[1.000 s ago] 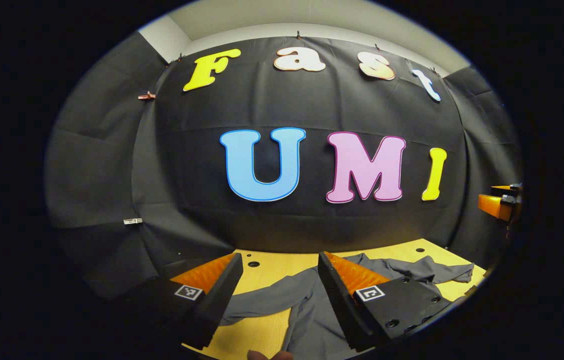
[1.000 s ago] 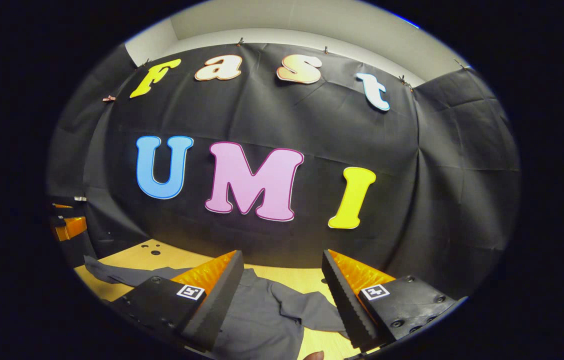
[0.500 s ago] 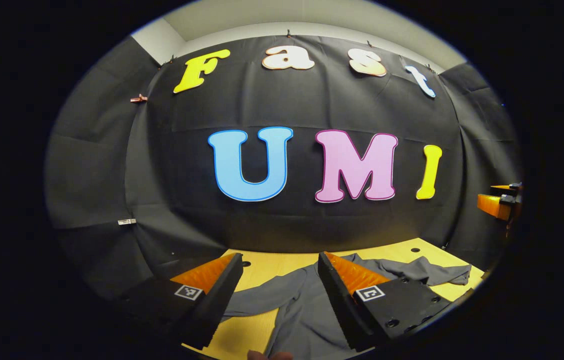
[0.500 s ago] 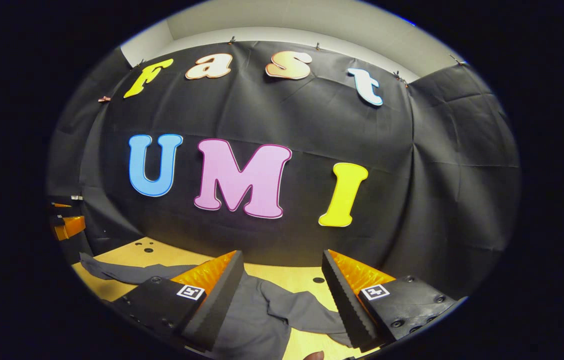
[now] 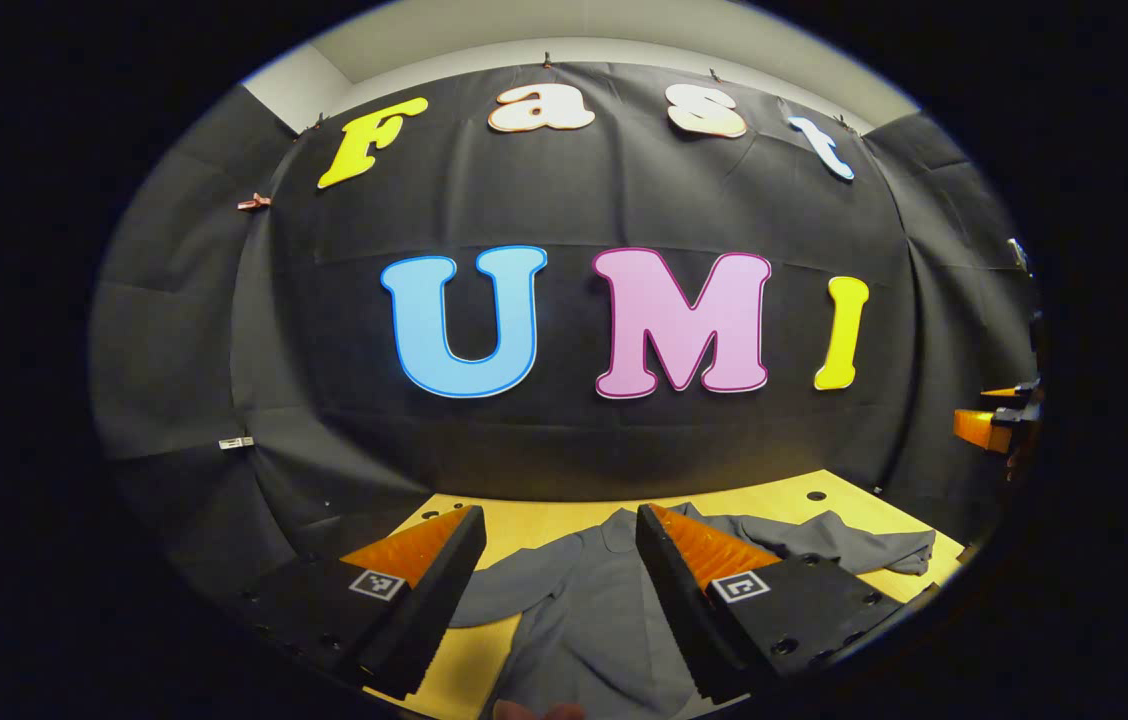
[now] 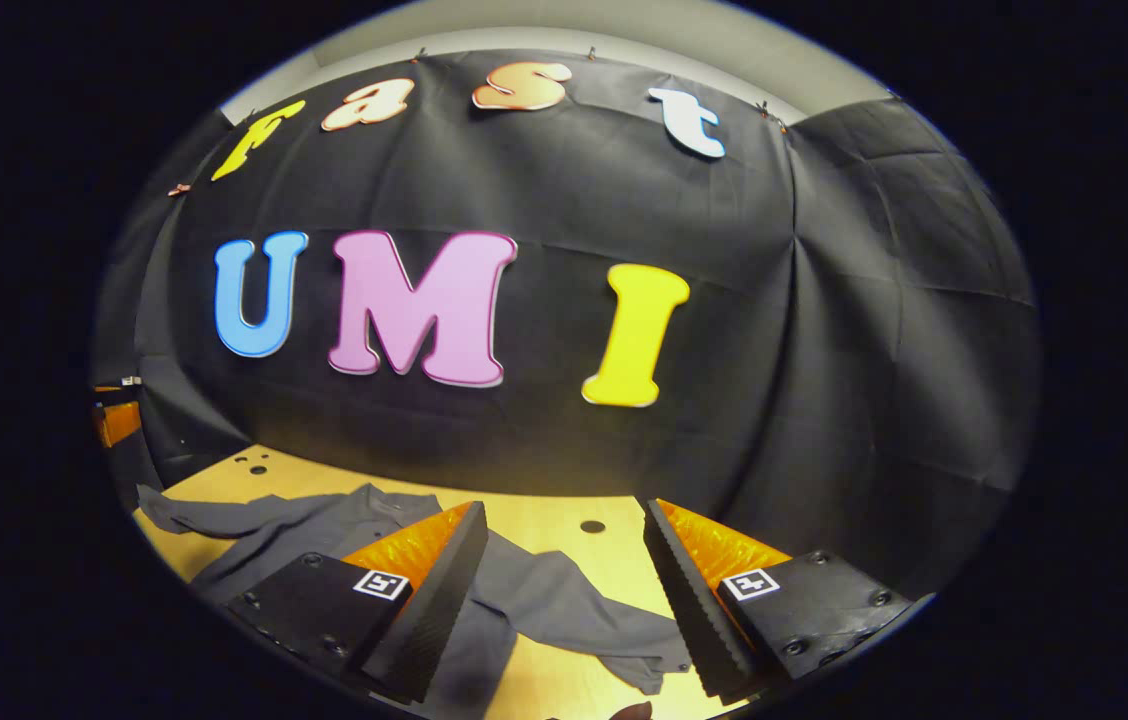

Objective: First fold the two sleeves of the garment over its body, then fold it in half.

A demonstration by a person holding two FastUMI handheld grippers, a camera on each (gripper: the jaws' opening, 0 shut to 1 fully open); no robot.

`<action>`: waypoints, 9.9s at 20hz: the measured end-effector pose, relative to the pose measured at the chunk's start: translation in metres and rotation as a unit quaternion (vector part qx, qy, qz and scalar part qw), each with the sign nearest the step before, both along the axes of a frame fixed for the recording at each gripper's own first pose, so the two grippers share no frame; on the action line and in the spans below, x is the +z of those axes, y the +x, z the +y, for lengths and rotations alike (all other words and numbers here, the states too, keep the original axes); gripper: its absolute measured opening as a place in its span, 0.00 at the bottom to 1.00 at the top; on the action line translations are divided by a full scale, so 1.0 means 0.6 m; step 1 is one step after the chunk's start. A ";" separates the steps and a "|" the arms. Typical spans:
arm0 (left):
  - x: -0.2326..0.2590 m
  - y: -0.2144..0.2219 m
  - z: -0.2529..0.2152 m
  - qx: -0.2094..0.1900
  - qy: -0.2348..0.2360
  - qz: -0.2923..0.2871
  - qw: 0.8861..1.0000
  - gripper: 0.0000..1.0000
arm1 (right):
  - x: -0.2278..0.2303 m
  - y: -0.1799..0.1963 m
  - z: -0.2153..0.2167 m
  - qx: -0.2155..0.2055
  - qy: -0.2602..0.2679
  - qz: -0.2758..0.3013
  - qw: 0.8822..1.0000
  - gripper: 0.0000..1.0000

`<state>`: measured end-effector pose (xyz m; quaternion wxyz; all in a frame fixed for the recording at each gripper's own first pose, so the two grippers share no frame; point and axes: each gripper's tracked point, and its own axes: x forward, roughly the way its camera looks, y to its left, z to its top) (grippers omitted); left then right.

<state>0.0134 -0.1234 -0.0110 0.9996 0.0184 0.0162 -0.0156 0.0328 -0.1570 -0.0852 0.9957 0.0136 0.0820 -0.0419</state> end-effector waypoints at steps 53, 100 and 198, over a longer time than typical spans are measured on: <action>-0.057 0.043 0.084 0.009 -0.018 0.044 0.999 0.94 | -0.166 0.004 -0.056 -0.053 0.060 0.104 0.991 0.09; -0.514 0.100 0.635 0.159 -0.068 0.240 0.955 0.96 | -0.381 0.162 0.836 0.249 0.032 0.276 0.928 0.17; -0.545 0.068 -0.450 -0.257 0.058 0.290 0.920 0.46 | -0.445 -0.064 0.077 0.125 0.226 0.299 0.919 0.77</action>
